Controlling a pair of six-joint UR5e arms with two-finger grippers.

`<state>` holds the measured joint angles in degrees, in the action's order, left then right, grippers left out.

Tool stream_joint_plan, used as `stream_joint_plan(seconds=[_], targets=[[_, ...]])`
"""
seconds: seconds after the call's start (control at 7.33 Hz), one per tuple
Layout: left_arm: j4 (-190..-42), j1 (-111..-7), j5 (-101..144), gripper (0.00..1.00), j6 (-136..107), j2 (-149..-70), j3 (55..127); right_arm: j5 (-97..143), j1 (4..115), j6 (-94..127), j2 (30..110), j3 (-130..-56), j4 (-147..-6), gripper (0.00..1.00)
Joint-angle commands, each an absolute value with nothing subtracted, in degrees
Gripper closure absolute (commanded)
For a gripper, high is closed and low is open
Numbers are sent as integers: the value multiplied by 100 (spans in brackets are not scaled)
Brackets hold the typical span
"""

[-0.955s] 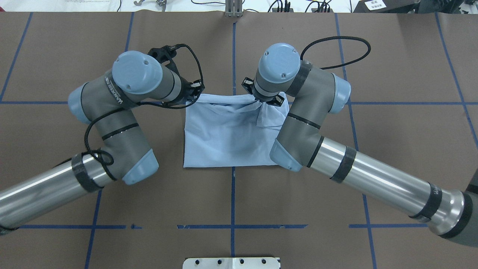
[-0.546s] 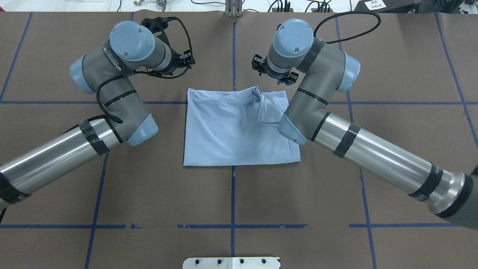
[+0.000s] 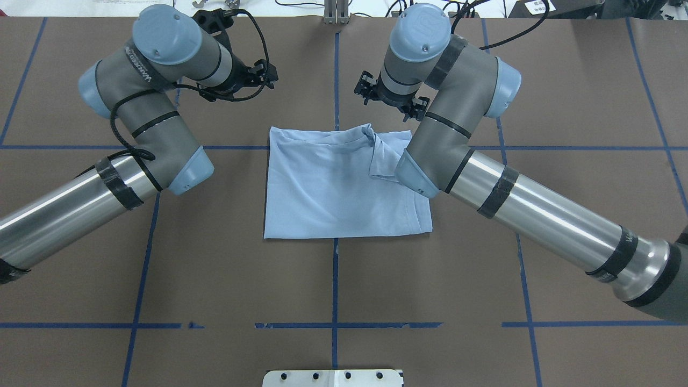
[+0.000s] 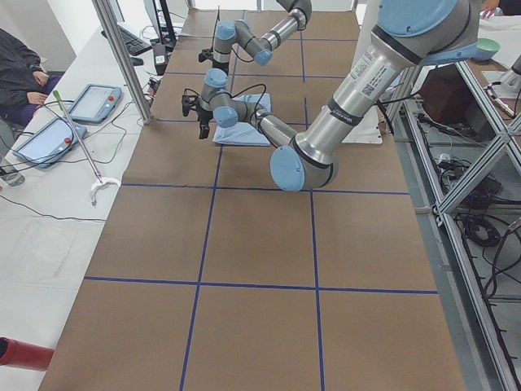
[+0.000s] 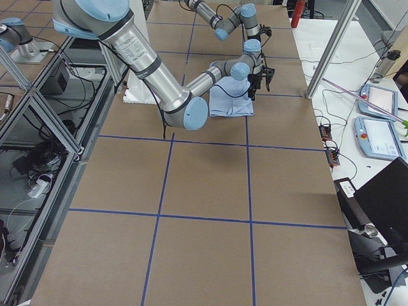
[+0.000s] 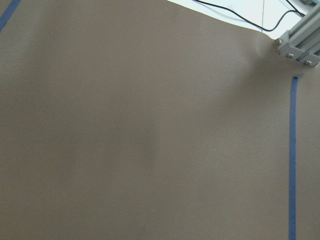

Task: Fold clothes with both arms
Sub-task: 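Press the folded corner flat with the right gripper while the left withdraws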

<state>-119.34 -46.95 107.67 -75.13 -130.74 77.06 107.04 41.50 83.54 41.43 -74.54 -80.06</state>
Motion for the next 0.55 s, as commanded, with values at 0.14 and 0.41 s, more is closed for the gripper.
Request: stream_joint_plan(seconds=[0.14, 0.41], targets=[[-11927, -4781, 10960, 0, -7313, -12867, 7972, 9874, 3508, 7326, 3913, -7524, -9383, 0], [-11944, -4773, 10977, 0, -7313, -12841, 7972, 9765, 3489, 6919, 3675, -6972, -9422, 0]])
